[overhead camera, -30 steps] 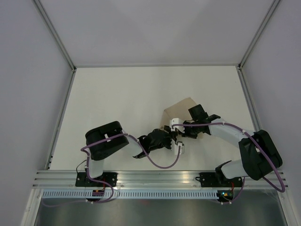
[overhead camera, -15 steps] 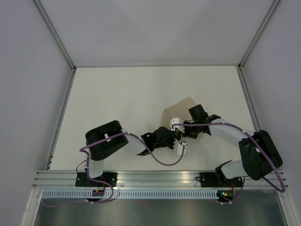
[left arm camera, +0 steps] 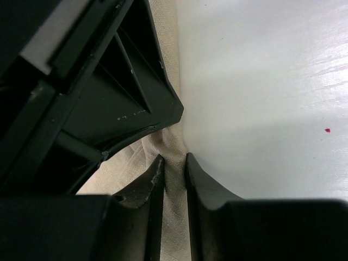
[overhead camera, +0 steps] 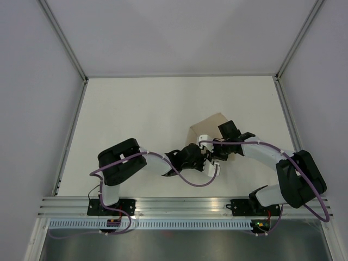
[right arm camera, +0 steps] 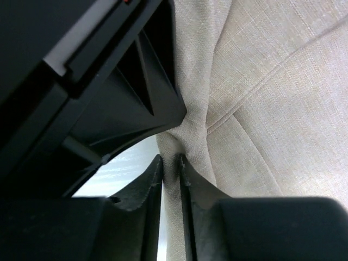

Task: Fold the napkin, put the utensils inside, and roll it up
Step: Roll the napkin with the utensil

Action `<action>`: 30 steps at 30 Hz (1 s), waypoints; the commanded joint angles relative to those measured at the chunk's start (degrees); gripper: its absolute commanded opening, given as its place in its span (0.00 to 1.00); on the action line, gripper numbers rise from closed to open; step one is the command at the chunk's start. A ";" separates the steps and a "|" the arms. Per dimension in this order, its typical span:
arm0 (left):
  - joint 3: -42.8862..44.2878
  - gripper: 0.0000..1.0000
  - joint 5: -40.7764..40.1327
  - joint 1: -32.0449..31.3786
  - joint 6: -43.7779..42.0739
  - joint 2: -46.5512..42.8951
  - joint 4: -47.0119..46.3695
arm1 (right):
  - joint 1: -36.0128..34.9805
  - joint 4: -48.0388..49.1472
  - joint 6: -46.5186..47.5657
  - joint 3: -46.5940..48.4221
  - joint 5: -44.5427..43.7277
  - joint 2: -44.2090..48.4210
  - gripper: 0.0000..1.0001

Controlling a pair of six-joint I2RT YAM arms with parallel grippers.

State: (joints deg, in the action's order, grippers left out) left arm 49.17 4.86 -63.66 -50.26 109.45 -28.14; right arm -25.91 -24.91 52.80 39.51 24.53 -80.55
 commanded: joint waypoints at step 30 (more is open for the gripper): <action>9.72 0.02 6.12 -0.15 13.52 1.91 23.92 | 15.17 -13.42 -7.87 12.00 4.39 1.63 0.69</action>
State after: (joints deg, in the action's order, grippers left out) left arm 58.28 9.69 -63.81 -40.95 109.25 -11.18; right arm -13.10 -38.28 47.33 48.88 27.62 -78.59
